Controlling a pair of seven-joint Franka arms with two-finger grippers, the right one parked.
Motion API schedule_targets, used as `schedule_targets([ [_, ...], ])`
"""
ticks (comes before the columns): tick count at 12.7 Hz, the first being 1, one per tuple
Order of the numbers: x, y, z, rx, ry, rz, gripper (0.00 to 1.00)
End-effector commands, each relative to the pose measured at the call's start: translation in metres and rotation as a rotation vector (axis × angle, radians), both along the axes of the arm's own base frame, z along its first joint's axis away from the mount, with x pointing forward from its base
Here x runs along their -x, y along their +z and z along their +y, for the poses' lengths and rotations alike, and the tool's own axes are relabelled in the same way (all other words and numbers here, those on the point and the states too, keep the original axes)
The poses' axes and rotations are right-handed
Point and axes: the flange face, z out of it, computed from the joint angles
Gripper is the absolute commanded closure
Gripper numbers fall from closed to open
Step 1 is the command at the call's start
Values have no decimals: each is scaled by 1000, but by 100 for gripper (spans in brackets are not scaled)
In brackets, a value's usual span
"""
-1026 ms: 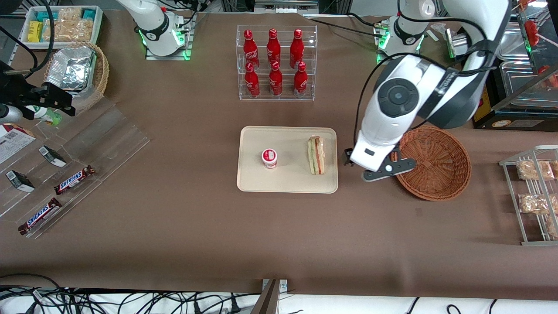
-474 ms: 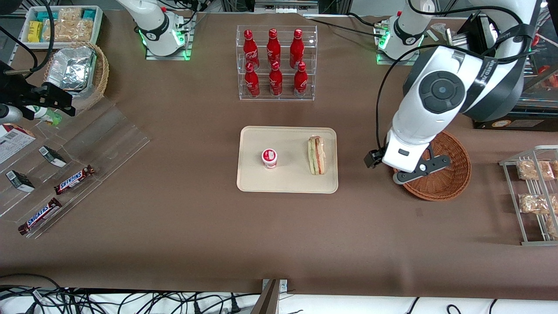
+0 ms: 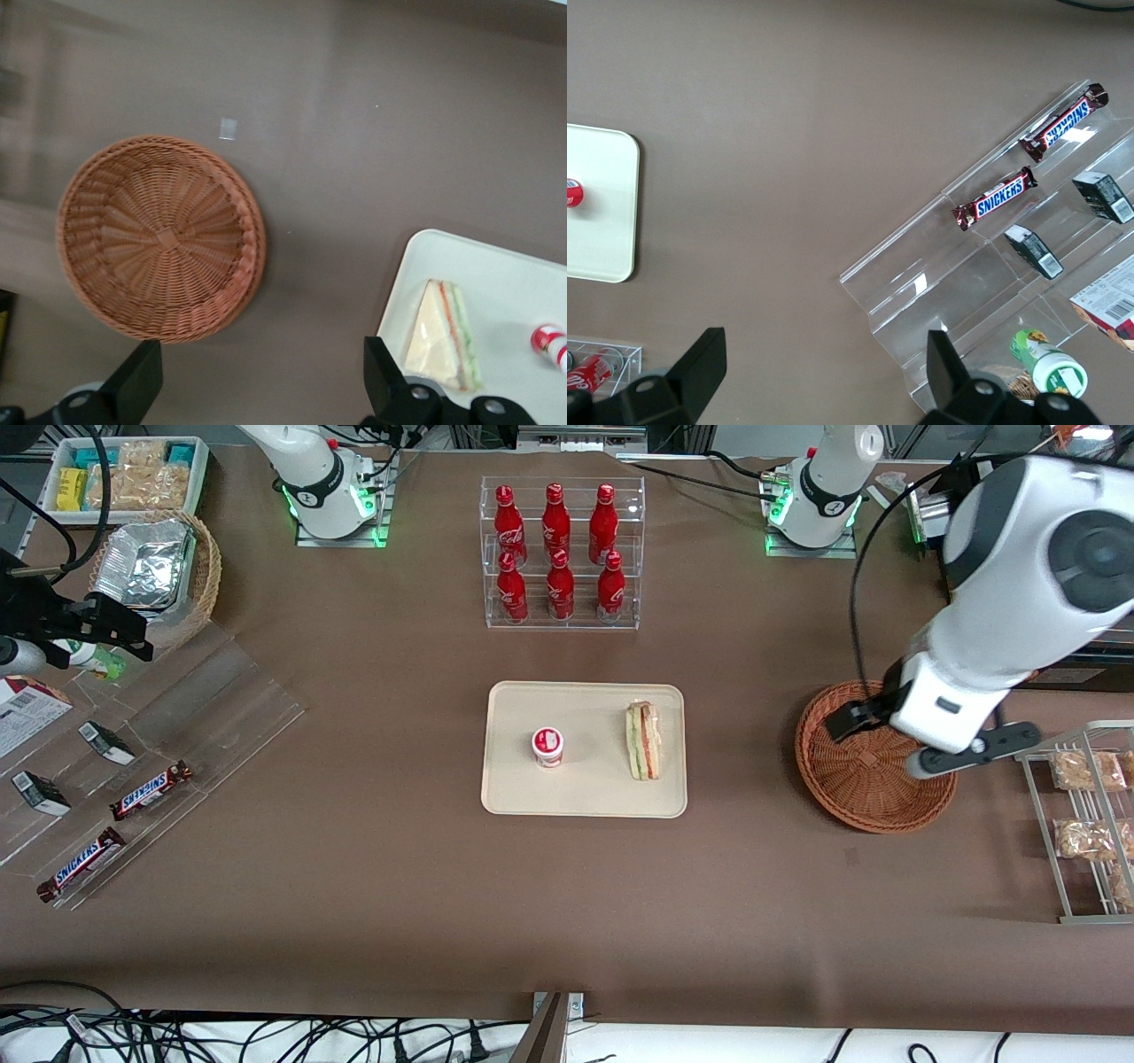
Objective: Place sandwich from basket to tray
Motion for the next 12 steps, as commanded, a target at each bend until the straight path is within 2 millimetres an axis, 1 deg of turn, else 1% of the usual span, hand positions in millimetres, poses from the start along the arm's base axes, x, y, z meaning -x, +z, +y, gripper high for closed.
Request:
schedule_targets([
  [1,20,28,41,32,-110,27,0],
  [2,24,32,53,29,-156,48,0],
  [5,30,43,99,64,-256,49,0],
  [7,34,48,119,66,-314,47,0],
  [8,36,49,121,66,-333,47,0],
  [11,38,53,102,52,-364,42,0],
  [12,38,53,100,53,-366,42,0],
])
